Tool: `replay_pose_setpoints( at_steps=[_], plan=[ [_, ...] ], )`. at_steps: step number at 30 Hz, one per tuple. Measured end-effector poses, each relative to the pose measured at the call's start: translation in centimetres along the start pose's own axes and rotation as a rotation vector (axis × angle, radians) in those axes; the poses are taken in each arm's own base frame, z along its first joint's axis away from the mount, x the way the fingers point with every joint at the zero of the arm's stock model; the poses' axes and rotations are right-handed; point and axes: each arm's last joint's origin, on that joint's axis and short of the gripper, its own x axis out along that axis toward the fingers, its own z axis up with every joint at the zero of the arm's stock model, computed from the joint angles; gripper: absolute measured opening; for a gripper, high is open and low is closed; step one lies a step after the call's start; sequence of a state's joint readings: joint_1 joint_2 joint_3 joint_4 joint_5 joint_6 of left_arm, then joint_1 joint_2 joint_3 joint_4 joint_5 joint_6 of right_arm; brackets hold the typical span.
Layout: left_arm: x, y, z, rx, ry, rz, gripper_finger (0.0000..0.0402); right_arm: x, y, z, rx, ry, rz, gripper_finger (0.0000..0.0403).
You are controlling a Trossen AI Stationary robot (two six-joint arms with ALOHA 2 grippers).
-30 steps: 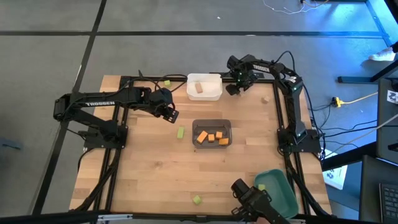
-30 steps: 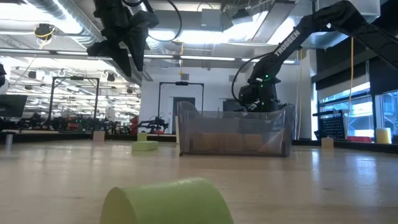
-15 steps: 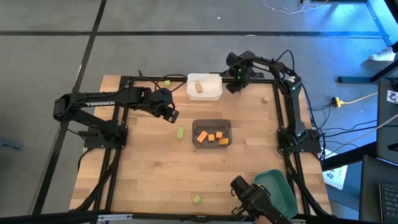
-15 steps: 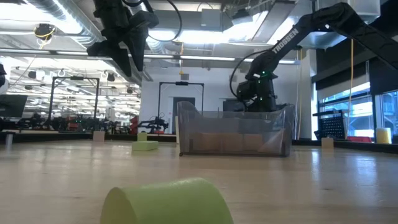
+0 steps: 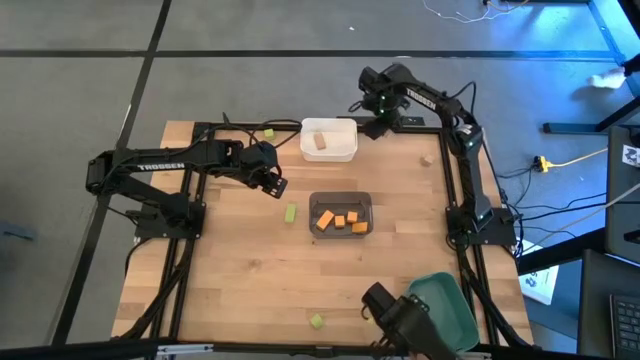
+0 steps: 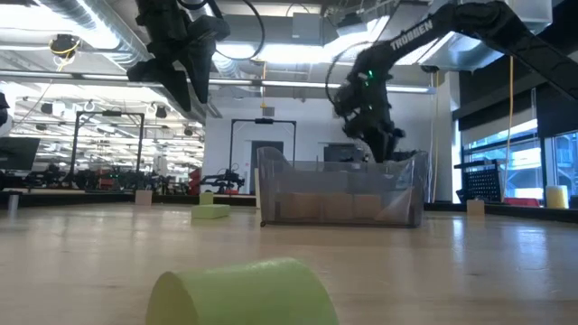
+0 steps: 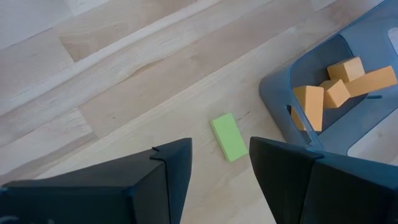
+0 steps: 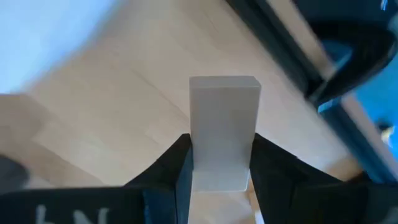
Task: Sort & place blocks by color
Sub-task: Put the brown block into the white bin
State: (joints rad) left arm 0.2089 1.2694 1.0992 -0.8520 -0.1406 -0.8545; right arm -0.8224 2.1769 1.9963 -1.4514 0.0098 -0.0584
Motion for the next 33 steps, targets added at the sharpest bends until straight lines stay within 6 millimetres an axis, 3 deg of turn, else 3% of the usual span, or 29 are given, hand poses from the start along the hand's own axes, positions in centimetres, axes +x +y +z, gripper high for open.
replay_pose_setpoints(
  at_steps=[7, 11, 15, 24, 33],
  plan=[
    [0.0, 0.0, 0.0, 0.000, -0.006, 0.005, 0.0153, -3.3, 5.1, 1.0, -0.193, -0.169, 0.120, 0.0124],
    [0.0, 0.0, 0.0, 0.000, -0.006, 0.005, 0.0153, -3.4, 8.0, 1.5, -0.284, -0.250, 0.154, 0.0124],
    [0.0, 0.0, 0.0, 0.000, -0.005, 0.005, 0.0153, -2.5, 9.7, 2.2, -0.338, -0.326, 0.155, 0.0124],
    [0.0, 0.0, 0.0, -0.003, -0.005, 0.005, 0.0153, 1.5, 9.7, 3.1, -0.338, -0.377, 0.152, 0.0124],
    [0.0, 0.0, 0.0, -0.007, -0.006, 0.005, 0.0153, 4.1, 9.6, 3.1, -0.336, -0.383, 0.152, 0.0124]
  ],
)
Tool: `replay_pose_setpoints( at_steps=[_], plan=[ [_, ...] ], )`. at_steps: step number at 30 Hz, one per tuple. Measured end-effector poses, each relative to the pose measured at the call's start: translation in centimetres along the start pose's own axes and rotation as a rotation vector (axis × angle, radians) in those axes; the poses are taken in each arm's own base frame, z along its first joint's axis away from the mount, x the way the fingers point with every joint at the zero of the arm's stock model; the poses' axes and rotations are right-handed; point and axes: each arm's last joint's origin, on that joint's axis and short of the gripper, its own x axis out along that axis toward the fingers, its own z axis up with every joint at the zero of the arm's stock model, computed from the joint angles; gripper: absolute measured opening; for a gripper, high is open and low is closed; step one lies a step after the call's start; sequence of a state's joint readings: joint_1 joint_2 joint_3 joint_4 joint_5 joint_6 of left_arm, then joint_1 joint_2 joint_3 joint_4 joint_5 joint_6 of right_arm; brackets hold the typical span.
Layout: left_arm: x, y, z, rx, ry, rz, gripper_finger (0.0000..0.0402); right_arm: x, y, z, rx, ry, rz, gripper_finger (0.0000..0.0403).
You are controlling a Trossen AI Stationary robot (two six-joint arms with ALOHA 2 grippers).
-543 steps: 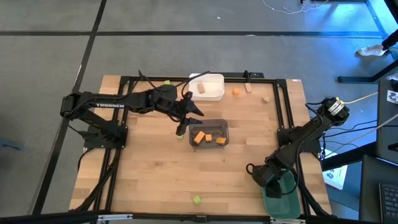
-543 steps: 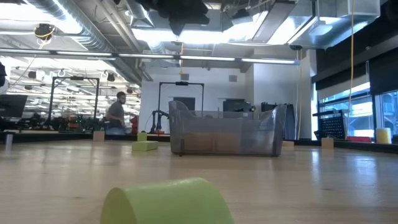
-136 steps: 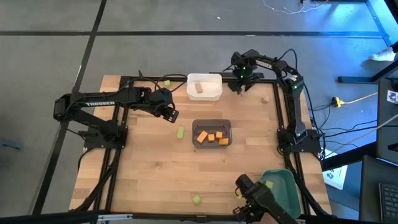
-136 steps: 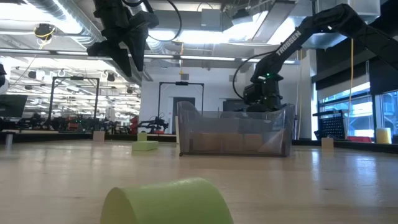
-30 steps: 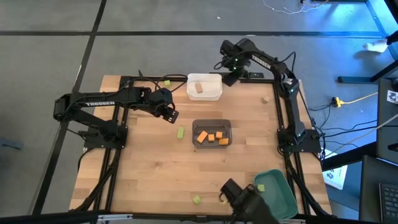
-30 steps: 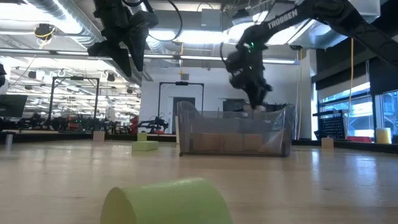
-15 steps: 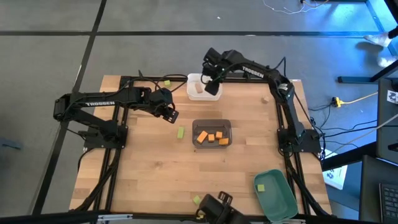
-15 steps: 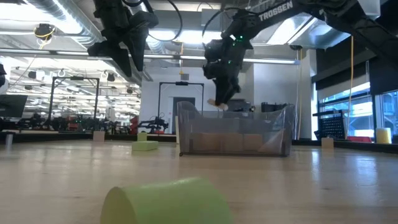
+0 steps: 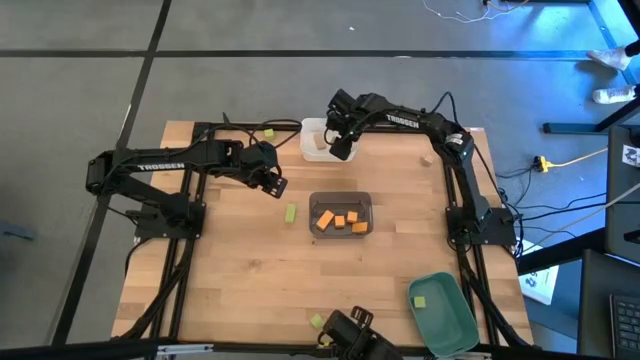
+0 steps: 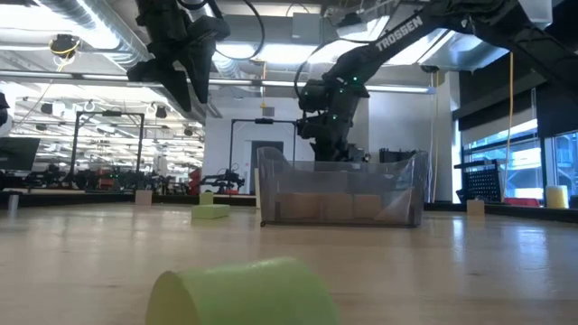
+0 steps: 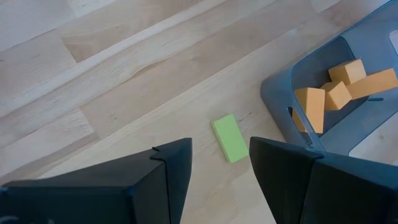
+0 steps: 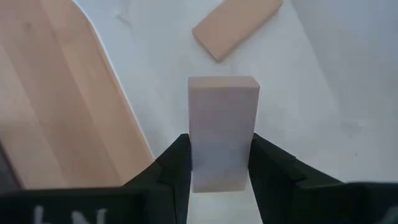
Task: Sort & place blocks by color
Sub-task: Put the brown block into the white bin
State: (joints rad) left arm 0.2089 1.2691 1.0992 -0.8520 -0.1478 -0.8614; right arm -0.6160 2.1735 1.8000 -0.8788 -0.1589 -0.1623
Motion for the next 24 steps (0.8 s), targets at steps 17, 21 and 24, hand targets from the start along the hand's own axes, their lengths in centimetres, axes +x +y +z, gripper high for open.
replay_pose_setpoints(
  at_steps=[17, 21, 24],
  plan=[
    [0.0, 0.0, 0.0, -0.003, 0.006, -0.004, 0.0153, -0.1, 0.0, -0.3, 0.014, 0.026, 0.002, 0.0172],
    [0.0, 0.0, 0.0, -0.003, 0.006, -0.005, 0.0153, -2.9, -0.7, -1.3, 0.106, 0.104, -0.025, 0.0173],
    [0.0, 0.0, 0.0, -0.003, 0.006, -0.005, 0.0153, -5.8, -1.1, -2.3, 0.179, 0.136, -0.036, 0.0173]
  ],
)
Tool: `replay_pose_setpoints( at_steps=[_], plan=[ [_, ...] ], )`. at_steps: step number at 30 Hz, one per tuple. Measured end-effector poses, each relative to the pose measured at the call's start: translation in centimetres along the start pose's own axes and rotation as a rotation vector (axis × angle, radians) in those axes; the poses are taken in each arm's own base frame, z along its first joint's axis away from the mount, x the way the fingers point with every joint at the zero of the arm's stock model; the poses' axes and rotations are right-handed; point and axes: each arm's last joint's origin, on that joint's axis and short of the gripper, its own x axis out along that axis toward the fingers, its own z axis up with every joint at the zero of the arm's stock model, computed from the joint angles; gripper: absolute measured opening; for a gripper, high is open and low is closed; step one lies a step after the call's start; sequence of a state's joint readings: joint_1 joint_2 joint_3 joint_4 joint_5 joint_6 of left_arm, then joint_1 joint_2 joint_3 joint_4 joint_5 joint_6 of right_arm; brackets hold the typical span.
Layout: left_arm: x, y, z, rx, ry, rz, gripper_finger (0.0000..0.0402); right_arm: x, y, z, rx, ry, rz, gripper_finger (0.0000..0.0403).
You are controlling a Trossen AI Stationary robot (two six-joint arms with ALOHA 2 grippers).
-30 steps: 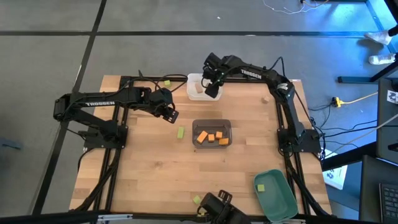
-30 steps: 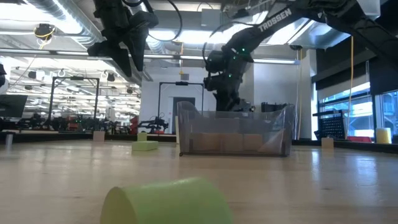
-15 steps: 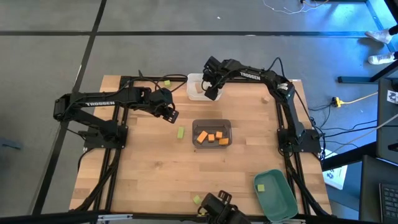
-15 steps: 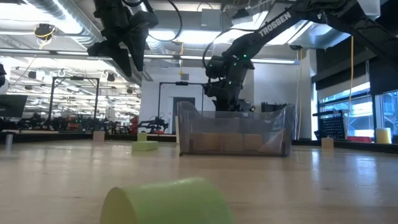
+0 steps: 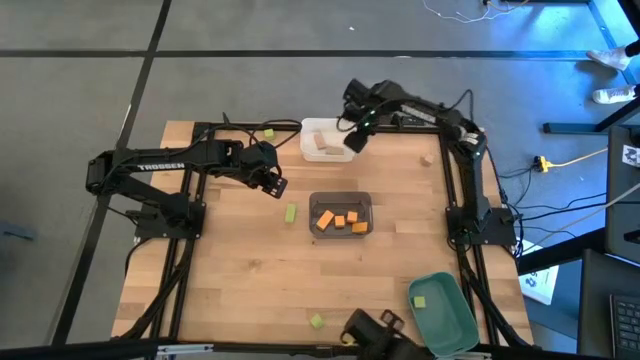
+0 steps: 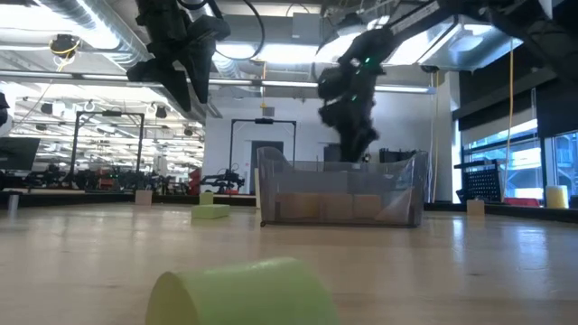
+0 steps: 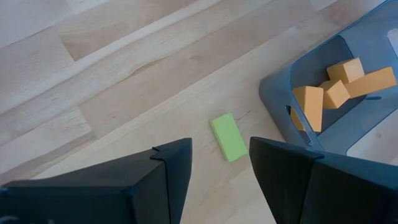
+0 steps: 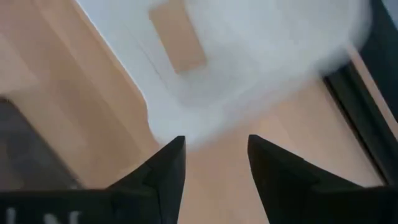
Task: Sort & place blocks by color
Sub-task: Put the brown block into the white bin
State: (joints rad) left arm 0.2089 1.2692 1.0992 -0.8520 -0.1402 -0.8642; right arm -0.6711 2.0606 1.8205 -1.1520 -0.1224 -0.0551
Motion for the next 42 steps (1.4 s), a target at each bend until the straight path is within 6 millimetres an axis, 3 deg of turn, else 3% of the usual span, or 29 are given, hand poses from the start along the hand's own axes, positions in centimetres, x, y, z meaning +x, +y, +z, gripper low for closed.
replay_pose_setpoints(
  at_steps=[4, 9, 19, 22, 26, 32, 36, 42],
  plan=[
    [0.0, 0.0, 0.0, 0.001, 0.000, 0.000, 0.0153, -3.4, -0.6, -2.0, 0.046, 0.034, -0.045, 0.0174],
    [0.0, 0.0, 0.0, 0.002, 0.000, 0.000, 0.0153, -5.9, -1.4, -4.3, 0.076, 0.143, -0.225, 0.0174],
    [0.0, 0.0, 0.0, 0.003, 0.000, 0.000, 0.0153, -8.2, -3.8, -6.4, 0.183, 0.194, -0.267, 0.0174],
    [0.0, 0.0, 0.0, 0.002, -0.005, 0.004, 0.0153, -8.6, -4.0, -8.2, 0.172, 0.206, -0.263, 0.0174],
    [0.0, 0.0, 0.0, 0.003, -0.006, 0.005, 0.0153, -8.1, -4.2, -11.3, 0.195, 0.172, -0.268, 0.0174],
    [0.0, 0.0, 0.0, -0.005, -0.007, 0.005, 0.0153, -6.0, -5.3, -14.6, 0.293, 0.135, -0.282, 0.0174],
    [0.0, 0.0, 0.1, -0.022, -0.010, 0.001, 0.0153, -4.1, -6.3, -16.0, 0.387, 0.193, -0.283, 0.0174],
    [0.0, -0.2, 0.2, -0.027, -0.022, -0.014, 0.0153, -1.9, -8.2, -17.1, 0.549, 0.133, -0.271, 0.0174]
  ],
)
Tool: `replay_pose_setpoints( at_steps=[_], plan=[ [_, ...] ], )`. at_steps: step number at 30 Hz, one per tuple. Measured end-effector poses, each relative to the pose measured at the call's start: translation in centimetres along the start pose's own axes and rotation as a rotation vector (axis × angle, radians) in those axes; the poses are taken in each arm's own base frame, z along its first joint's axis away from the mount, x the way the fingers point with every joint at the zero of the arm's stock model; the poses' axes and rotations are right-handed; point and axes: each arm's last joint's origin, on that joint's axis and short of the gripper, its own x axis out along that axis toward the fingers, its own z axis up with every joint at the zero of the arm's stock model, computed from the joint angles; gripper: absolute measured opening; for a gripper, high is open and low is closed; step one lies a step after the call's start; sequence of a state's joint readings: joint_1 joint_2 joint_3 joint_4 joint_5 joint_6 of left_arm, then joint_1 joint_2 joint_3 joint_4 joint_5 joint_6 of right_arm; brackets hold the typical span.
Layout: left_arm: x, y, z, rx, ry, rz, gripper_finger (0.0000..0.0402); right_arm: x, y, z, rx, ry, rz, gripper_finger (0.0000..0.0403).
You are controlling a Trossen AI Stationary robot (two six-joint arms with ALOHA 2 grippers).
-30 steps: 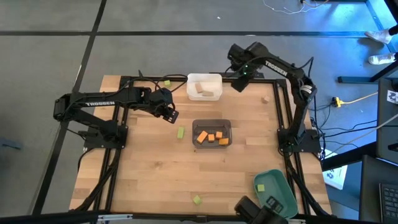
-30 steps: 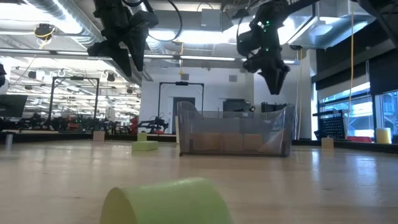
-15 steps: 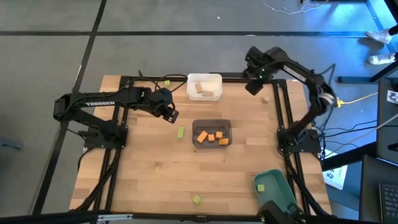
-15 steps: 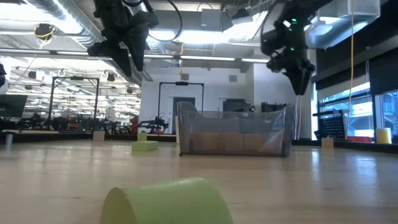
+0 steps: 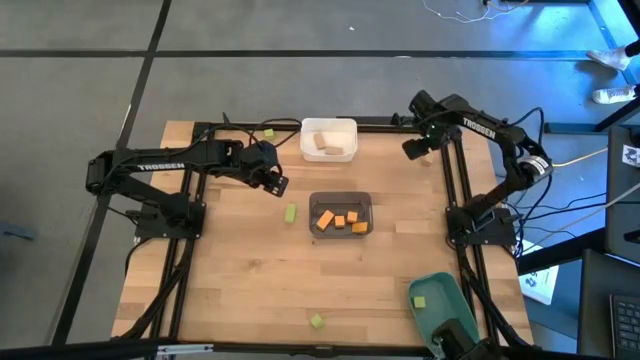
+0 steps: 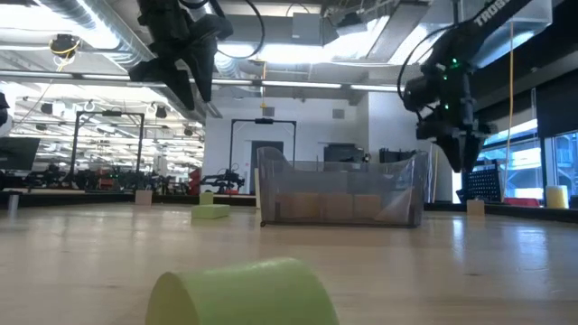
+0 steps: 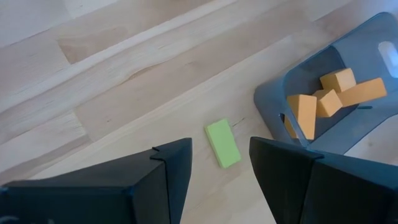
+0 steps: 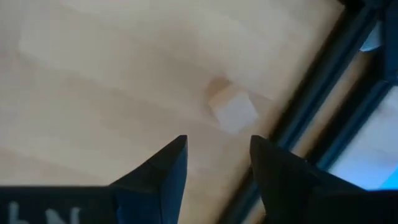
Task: Sort & place blocks by color
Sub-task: Put the brown block into the white bin
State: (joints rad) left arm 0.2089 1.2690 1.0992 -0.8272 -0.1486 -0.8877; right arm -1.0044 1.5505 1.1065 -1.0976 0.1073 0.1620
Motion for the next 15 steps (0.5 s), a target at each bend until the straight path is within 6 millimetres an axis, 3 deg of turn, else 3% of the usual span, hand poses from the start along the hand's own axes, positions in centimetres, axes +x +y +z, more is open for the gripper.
replay_pose_setpoints(
  at_steps=[5, 15],
  plan=[
    [0.0, -0.1, 0.1, -0.003, -0.010, -0.012, 0.0153, 1.3, -0.9, 0.3, 0.130, -0.028, 0.117, 0.0174],
    [0.0, -0.1, 0.1, -0.004, -0.013, -0.015, 0.0153, 3.0, -0.8, 1.4, 0.302, -0.012, 0.104, 0.0174]
  ],
)
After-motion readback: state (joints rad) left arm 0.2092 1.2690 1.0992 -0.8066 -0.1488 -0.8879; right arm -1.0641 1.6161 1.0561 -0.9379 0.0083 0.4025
